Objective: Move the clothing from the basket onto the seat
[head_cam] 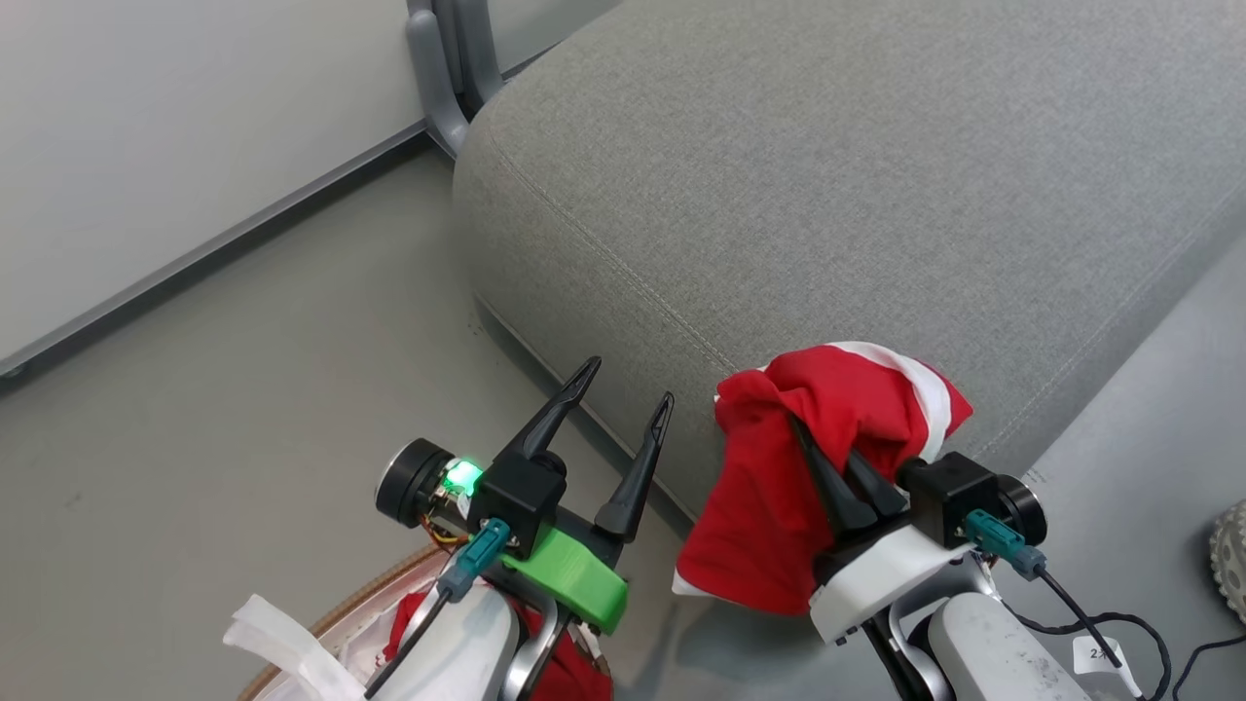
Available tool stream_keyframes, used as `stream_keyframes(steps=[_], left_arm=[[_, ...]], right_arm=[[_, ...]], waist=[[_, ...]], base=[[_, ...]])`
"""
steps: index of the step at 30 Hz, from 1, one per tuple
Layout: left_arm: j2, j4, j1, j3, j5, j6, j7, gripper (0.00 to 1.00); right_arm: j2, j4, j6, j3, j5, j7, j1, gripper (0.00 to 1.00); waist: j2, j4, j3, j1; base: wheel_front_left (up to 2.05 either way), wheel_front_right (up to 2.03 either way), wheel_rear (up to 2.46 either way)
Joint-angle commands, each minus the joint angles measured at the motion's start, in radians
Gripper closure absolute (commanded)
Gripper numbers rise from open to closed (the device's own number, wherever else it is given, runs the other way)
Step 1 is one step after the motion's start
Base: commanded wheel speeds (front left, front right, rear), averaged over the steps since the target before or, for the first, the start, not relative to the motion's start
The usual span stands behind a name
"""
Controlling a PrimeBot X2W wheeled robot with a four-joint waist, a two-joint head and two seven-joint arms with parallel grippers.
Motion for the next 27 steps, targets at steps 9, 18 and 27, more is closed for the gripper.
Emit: stream_keyframes(steps=[9, 18, 27], left_arm=[[0.019, 0.01, -0.018, 0.012, 0.011, -0.003, 0.001, 0.0], [0.054, 0.004, -0.061, 0.014, 0.042, -0.004, 0.001, 0.0], [0.065, -0.002, -0.138, -0.015, 0.044, -0.004, 0.001, 0.0]], right_arm=[[-0.06, 0.006, -0.001, 0.013, -0.039, -0.005, -0.154, 1.0], [-0.223, 0.081, -0.001, -0.06, -0.096, -0.005, -0.553, 1.0], [-0.331, 0.233, -0.001, -0.199, -0.178, -0.005, -0.802, 1.0]], waist=[[0.0014, -0.012, 0.098, 0.0], [0.0014, 0.064, 0.256, 0.0], [0.0014, 0.184, 0.381, 0.0]], base=[[0.0, 0.0, 0.0], [0.0, 0.0, 0.0], [0.0, 0.0, 0.0]])
